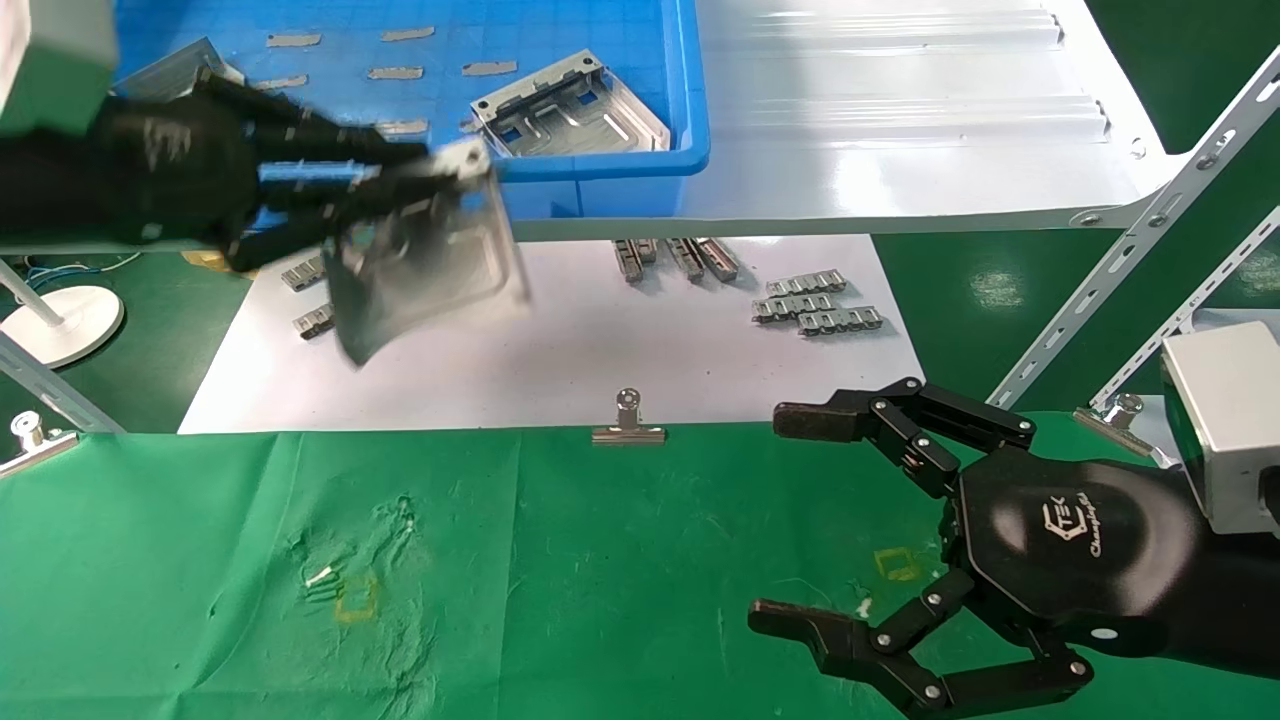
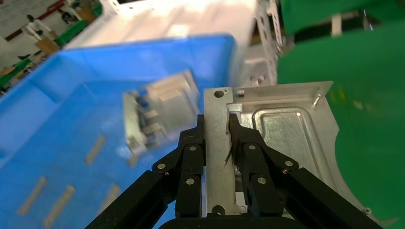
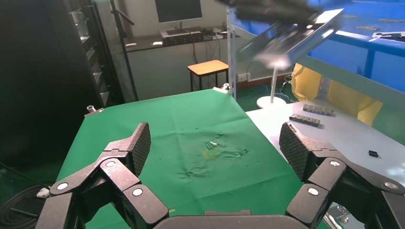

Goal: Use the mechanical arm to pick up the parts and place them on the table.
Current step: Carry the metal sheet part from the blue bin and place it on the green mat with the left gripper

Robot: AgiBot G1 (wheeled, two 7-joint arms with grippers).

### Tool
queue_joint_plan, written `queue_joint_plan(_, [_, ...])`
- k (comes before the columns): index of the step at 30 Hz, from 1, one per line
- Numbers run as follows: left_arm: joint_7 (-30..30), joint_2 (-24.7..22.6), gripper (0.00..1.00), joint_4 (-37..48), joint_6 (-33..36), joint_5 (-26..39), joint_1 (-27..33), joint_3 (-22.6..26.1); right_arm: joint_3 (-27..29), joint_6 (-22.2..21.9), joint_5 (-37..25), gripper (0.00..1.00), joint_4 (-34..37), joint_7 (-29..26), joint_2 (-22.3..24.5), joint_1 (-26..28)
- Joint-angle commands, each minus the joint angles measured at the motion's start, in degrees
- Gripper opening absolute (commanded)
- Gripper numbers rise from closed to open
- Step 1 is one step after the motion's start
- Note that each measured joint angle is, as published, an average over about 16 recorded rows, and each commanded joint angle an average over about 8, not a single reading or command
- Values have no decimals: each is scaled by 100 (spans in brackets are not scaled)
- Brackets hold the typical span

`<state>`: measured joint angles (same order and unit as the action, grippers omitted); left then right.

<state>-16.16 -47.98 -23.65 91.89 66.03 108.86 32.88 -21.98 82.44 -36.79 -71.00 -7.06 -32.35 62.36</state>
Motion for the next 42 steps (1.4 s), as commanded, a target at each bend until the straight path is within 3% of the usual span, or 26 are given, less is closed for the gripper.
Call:
queue_joint_plan(1, [-86,249,0,-409,7,-183,-253,136,0,0,0,100,0,0,0,0])
queue_joint_plan(10, [-841,832,0,-870,-86,-460,-998,935,0,0,0,100,0,0,0,0])
queue_joint_plan(22, [-2433,420,3,-158,-130,-108,-1359,1563,0,0,0,100,0,0,0,0])
queue_joint_plan(24, [-2580,358,13,13,-134,-76,-1372,1646,0,0,0,100,0,0,0,0])
queue_joint_plan(29, [-2829,213,74,513,-187,22,-1314,1804,0,0,0,100,0,0,0,0])
queue_joint_plan(32, [-2968,123,100,797,-212,81,-1256,1869,0,0,0,100,0,0,0,0])
queue_joint_plan(42, [-3160,-79,100,1429,-165,109,-1058,1960,0,0,0,100,0,0,0,0])
